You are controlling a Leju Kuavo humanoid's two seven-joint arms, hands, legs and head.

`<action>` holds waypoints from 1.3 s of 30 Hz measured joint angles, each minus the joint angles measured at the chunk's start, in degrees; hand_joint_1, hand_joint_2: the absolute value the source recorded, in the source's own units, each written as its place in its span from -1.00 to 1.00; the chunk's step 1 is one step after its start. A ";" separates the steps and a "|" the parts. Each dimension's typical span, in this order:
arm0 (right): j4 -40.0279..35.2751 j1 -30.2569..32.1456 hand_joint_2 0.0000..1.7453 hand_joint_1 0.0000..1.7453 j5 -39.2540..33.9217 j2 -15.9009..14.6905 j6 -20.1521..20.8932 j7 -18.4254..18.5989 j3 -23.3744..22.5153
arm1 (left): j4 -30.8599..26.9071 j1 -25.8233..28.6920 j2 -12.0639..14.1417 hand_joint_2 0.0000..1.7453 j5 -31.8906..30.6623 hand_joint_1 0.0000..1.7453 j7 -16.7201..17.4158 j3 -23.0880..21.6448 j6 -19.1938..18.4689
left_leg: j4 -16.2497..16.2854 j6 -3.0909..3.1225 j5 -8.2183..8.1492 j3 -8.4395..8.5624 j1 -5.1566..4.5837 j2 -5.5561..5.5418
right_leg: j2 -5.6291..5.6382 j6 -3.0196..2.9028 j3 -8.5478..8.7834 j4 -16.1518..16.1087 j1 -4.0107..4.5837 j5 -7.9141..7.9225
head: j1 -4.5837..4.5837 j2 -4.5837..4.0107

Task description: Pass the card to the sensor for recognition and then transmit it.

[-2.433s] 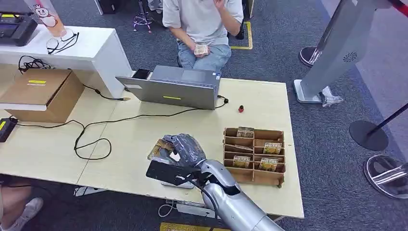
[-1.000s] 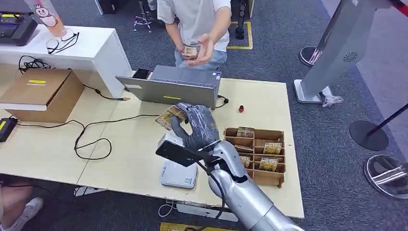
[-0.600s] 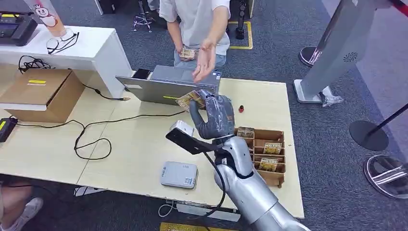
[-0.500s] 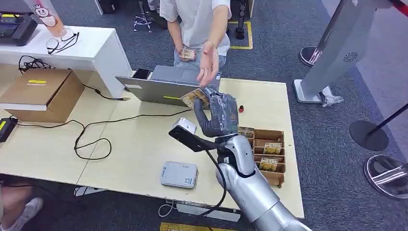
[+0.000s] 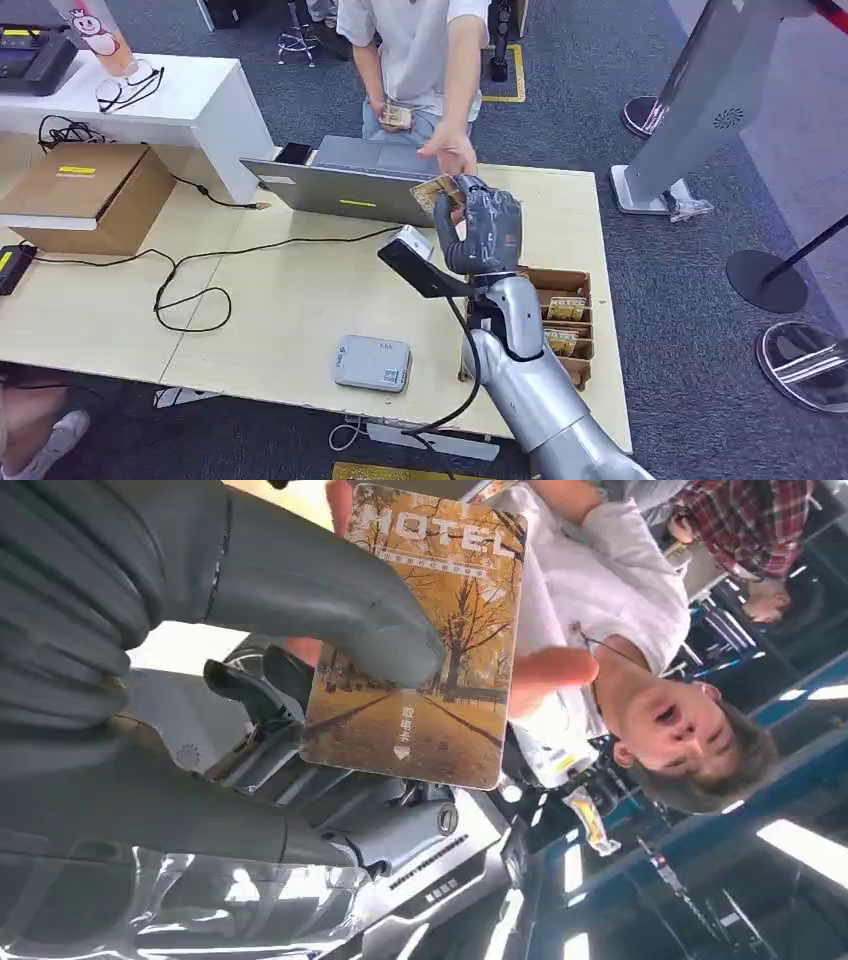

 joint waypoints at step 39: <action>1.05 0.49 -1.00 -1.00 -1.51 0.76 -1.29 -3.92 -5.24 | 0.00 -0.36 -0.02 -1.00 0.02 -1.00 0.20 -0.17 0.79 | 0.00 0.00 0.00 0.00 0.00 0.00 | 0.00 0.00 0.00 0.00 0.00 0.00 | 0.02 0.00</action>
